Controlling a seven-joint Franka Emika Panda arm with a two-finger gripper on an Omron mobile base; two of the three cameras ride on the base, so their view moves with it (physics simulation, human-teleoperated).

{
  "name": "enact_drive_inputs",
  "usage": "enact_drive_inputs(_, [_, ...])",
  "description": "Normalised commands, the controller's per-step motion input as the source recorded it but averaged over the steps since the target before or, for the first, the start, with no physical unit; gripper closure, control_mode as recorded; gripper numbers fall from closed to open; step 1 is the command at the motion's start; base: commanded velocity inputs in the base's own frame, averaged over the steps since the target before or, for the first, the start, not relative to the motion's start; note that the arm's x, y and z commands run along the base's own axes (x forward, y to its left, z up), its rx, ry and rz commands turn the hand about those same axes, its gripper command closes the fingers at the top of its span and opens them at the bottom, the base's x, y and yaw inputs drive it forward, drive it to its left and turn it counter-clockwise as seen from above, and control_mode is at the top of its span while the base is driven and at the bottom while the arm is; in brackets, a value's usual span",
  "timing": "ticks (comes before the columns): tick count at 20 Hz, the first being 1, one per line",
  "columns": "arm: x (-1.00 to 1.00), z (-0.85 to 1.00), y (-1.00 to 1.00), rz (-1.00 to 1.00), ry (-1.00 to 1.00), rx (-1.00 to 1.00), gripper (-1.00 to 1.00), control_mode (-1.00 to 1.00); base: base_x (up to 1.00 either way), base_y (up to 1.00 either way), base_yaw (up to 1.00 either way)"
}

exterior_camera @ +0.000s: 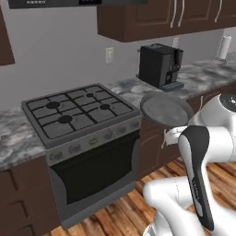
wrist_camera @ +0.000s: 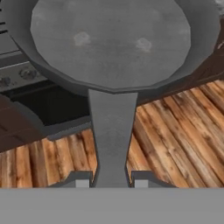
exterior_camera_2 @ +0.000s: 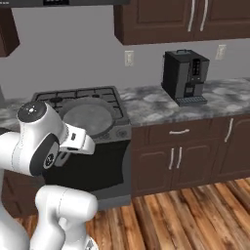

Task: Move the pot and pan from the stove into the sink.

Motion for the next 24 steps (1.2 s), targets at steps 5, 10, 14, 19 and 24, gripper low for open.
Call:
enact_drive_inputs(5, [0.00, 0.00, 0.00, 0.00, 0.00, 0.00, 1.00, 1.00, 0.00, -0.27, -0.36])
enact_drive_inputs(10, [0.00, 0.00, 0.00, 0.00, 0.00, 0.00, 1.00, 1.00, 0.00, -0.29, -0.36])
enact_drive_inputs(14, [0.00, 0.00, 0.00, 0.00, 0.00, 0.00, 1.00, 1.00, 0.00, -0.31, -0.36])
enact_drive_inputs(19, [0.00, 0.00, 0.00, 0.00, 0.00, 0.00, 1.00, 1.00, 0.00, -0.32, -0.36])
enact_drive_inputs(24, [0.00, 0.00, 0.00, 0.00, 0.00, 0.00, 1.00, 1.00, 0.00, -0.34, -0.37])
